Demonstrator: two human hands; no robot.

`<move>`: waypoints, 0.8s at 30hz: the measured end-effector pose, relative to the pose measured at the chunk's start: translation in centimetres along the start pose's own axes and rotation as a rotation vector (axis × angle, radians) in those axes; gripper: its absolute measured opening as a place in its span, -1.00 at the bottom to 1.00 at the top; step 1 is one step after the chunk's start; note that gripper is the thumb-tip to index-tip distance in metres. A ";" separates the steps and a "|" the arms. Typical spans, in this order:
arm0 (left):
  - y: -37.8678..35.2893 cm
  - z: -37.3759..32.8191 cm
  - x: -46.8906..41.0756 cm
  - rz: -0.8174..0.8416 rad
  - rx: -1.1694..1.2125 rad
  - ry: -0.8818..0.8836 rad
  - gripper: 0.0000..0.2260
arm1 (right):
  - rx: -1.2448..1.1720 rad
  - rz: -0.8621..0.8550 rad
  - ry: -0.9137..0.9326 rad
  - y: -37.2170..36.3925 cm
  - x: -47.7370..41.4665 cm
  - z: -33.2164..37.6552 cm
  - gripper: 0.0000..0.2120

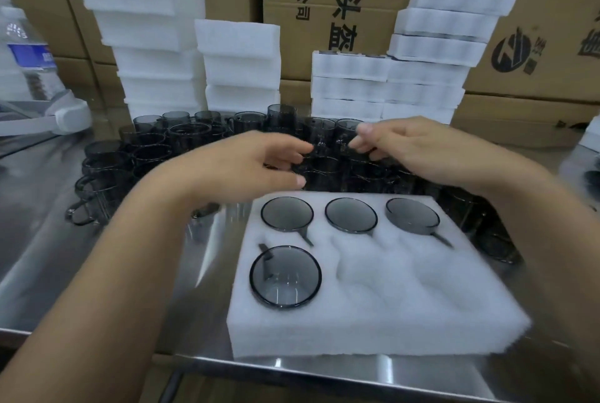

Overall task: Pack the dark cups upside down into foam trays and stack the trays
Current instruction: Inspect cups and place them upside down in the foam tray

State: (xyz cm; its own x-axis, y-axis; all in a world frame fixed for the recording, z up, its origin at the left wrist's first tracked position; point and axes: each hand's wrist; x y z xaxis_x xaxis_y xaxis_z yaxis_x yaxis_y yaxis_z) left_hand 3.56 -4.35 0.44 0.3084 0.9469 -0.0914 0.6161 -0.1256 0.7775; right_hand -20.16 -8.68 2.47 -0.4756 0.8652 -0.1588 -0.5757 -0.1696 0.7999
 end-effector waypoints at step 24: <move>-4.6 0.4 -5.9 -0.338 -0.377 0.115 -0.87 | 0.216 -0.226 -0.001 -4.2 -0.6 -3.3 -0.57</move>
State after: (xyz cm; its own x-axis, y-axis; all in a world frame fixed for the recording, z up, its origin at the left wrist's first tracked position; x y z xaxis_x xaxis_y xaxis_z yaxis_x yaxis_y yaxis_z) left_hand -0.81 -9.46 -2.86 0.0422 0.9452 -0.3239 0.3567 0.2885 0.8885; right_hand -19.64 -10.00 -2.71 -0.3506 0.8703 -0.3458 -0.5121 0.1310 0.8489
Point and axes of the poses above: each hand's wrist, its own x-axis away from the middle knuckle, its own y-axis out of the back of the hand, z = x × y, and after that the axes turned 1 degree about y, right-handed
